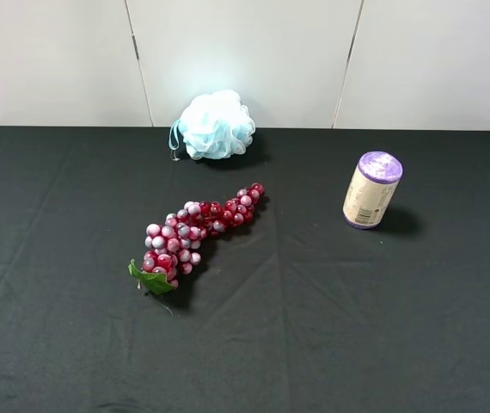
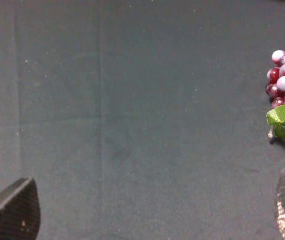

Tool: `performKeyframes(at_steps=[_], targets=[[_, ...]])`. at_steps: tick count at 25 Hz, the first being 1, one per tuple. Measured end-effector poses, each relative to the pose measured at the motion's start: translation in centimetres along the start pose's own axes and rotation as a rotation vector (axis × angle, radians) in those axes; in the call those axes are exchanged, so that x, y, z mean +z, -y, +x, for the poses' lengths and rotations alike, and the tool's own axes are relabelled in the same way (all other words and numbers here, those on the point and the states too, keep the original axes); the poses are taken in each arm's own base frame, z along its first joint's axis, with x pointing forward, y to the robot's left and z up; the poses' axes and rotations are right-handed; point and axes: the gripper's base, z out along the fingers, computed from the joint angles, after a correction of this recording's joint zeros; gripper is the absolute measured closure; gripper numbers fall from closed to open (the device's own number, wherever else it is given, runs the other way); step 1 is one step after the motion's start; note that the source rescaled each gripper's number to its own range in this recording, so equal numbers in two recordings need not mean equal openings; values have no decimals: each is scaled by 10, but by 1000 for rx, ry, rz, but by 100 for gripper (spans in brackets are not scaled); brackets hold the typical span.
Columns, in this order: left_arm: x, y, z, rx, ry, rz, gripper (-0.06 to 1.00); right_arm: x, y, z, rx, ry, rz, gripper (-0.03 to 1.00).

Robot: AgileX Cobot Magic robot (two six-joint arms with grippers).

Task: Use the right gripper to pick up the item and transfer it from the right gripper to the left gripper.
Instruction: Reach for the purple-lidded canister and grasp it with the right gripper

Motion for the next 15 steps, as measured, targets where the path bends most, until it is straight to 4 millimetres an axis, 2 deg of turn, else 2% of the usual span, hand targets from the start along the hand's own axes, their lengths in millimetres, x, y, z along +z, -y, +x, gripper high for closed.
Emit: performKeyframes(at_steps=[15], targets=[[0, 0, 0, 0, 0, 0, 12, 0, 0, 0, 0, 0, 0, -3]])
